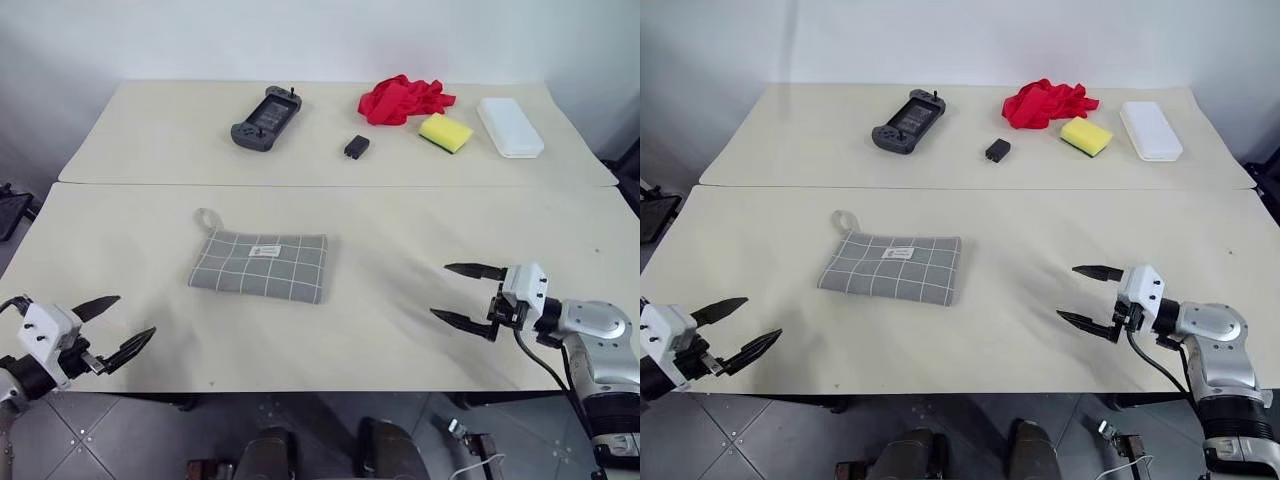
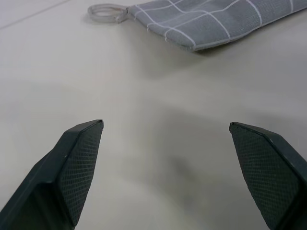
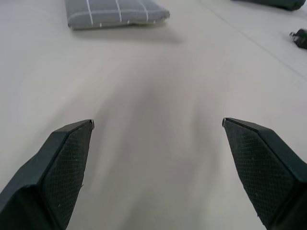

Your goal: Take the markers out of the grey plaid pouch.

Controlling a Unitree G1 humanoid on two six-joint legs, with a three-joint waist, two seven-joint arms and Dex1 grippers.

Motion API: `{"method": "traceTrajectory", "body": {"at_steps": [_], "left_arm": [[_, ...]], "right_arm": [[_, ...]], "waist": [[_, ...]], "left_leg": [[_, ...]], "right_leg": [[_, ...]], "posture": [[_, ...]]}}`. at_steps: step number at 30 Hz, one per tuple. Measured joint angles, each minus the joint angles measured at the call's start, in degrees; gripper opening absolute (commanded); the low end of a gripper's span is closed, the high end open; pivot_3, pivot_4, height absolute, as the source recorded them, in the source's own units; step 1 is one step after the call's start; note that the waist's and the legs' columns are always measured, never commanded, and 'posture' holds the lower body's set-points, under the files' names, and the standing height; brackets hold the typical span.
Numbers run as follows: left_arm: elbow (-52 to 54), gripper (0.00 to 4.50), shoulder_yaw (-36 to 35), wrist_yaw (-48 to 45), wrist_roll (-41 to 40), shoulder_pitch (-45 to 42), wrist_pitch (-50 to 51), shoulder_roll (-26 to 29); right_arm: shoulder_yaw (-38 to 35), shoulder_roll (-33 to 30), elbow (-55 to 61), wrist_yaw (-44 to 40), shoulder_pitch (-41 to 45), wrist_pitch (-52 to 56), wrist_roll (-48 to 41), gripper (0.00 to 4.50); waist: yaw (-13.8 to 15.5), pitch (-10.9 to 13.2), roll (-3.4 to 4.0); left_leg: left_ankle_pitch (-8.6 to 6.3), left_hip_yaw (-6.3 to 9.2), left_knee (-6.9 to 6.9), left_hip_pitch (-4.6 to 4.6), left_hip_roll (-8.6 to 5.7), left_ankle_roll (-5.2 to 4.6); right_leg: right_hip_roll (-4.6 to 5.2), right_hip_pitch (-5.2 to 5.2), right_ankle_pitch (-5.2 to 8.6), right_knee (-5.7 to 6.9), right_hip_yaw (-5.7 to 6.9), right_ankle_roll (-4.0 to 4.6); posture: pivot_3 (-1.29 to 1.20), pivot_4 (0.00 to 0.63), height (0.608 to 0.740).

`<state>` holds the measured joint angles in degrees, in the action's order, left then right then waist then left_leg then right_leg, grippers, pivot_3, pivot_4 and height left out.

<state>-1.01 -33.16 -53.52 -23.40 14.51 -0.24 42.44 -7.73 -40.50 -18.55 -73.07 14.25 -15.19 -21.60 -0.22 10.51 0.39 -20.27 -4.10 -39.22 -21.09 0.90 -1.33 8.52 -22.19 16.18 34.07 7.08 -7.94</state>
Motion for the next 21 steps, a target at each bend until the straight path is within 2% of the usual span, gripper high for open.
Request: {"method": "traceTrajectory", "body": {"at_steps": [4,7,10,13,18,20,21], "left_arm": [[0.4,4.48,0.25,-1.26,-1.51,-0.24,2.25,0.3],[1.84,4.5,0.61,-1.69,-6.66,0.4,14.24,2.12],[1.9,4.5,0.24,-2.26,-15.31,-1.53,31.26,6.09],[-0.84,4.5,-0.62,-0.12,-23.68,-9.32,44.69,6.6],[-10.16,4.5,4.55,4.19,-26.83,-28.14,59.49,8.08],[-14.91,4.5,8.14,5.91,-24.9,-34.99,61.55,8.06],[-20.58,4.5,11.26,7.71,-22.41,-41.32,62.27,7.35]], "right_arm": [[0.01,0.01,0.03,-0.34,0.13,0.11,-0.12,4.5],[0.5,0.48,3.0,0.02,0.12,3.93,-1.55,3.89],[3.2,0.78,10.51,1.55,0.7,10.42,-2.17,2.92],[7.32,2.68,16.72,5.05,3.65,15.1,-0.33,1.91],[16.62,10.3,19.98,13.21,12.58,21.79,6.97,0.16],[19.0,13.29,17.97,16.3,16.0,22.35,10.22,0.08],[21.13,16.29,15.22,19.25,19.11,23.03,13.33,0.08]], "waist": [[0.04,0.0,0.0],[-0.01,0.0,-0.01],[-0.03,0.01,0.01],[-0.04,0.0,-0.01],[0.1,-0.01,-0.07],[-0.01,-0.04,-0.11],[-0.16,-0.09,-0.22]], "left_leg": [[0.0,-0.05,0.0,-0.01,0.0,0.0],[0.0,-0.07,0.0,-0.07,0.03,0.0],[0.03,-0.14,0.0,-0.06,0.04,0.03],[0.08,-0.13,-0.05,-0.02,0.02,0.05],[0.17,-0.06,-0.2,-0.1,-0.12,0.11],[0.18,-0.1,-0.2,-0.12,-0.35,0.11],[0.2,-0.16,-0.2,-0.13,-0.35,0.14]], "right_leg": [[0.0,-0.05,0.0,0.04,-0.06,0.0],[0.0,-0.18,0.0,0.15,-0.11,0.0],[0.0,-0.28,0.01,0.32,-0.24,0.02],[0.01,-0.29,0.01,0.44,-0.3,0.02],[0.01,-0.42,0.03,0.81,-0.36,0.05],[-0.01,-0.47,0.03,0.85,-0.35,0.05],[-0.07,-0.52,0.04,0.92,-0.32,0.07]], "posture": [[0.0,0.15,0.74],[0.0,0.15,0.74],[0.0,0.15,0.74],[0.0,0.15,0.74],[0.0,0.15,0.74],[0.0,0.15,0.74],[0.0,0.15,0.74]]}}
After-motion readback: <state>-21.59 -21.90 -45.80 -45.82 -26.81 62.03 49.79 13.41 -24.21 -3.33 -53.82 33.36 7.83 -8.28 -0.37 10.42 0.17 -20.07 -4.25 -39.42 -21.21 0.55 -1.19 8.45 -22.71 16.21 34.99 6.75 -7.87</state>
